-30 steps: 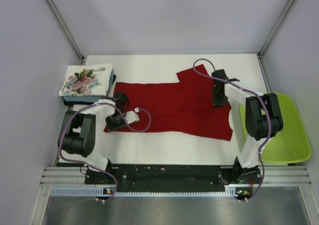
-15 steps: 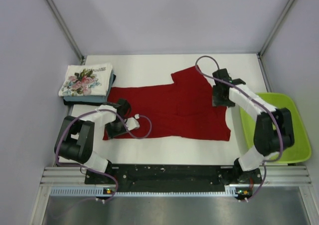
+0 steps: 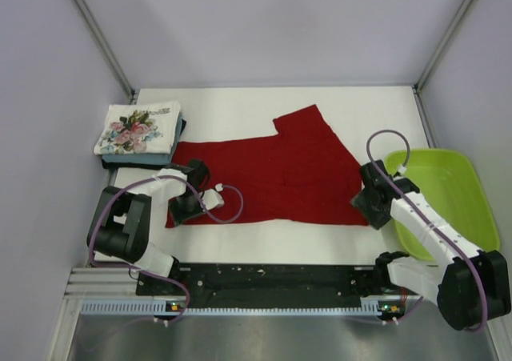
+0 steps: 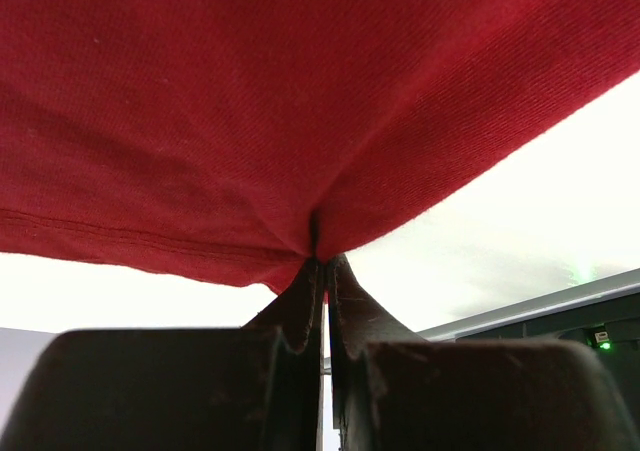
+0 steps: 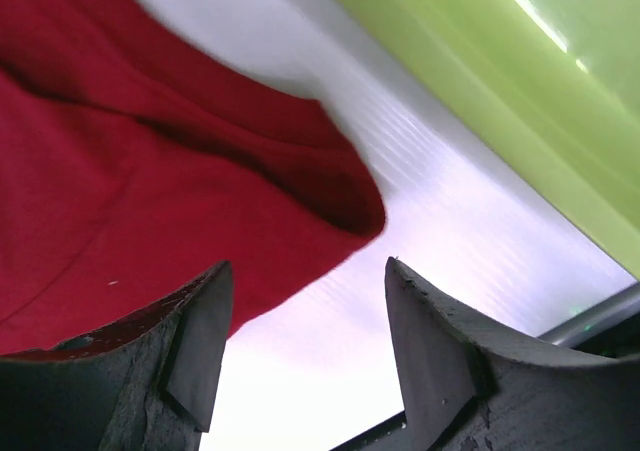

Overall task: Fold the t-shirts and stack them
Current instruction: Fold the flattened tshirt in 1/3 of the way

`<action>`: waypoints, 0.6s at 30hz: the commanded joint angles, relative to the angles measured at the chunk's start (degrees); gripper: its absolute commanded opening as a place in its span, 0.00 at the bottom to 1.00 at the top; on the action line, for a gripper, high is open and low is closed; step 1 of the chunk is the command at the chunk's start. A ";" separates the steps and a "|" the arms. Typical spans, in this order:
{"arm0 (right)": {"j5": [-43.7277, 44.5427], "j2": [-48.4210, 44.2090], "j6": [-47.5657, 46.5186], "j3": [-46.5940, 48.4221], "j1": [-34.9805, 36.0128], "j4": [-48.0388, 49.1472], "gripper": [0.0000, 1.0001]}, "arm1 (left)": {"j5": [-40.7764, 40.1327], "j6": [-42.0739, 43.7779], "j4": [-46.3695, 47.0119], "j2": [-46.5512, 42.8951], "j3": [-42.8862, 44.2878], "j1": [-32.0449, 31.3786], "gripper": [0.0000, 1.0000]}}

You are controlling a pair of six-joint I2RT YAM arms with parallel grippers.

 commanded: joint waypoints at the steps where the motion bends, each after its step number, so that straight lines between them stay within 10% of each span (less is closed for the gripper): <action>1: 1.57 -2.89 14.98 -4.16 0.18 -1.27 0.62 | 3.46 -0.83 -0.19 0.52 -0.35 0.26 0.00; 8: 4.20 2.99 19.48 -5.93 0.10 0.22 0.58 | 2.93 -0.04 -0.37 0.52 -0.09 0.26 0.00; 13: 9.04 4.14 16.94 -6.99 -1.04 0.75 0.02 | 1.88 2.06 -0.54 -0.71 -0.17 0.78 0.00; 18: 8.60 0.55 6.75 -5.15 -5.61 0.66 0.00 | -1.02 6.28 -1.42 -1.94 0.96 3.50 0.00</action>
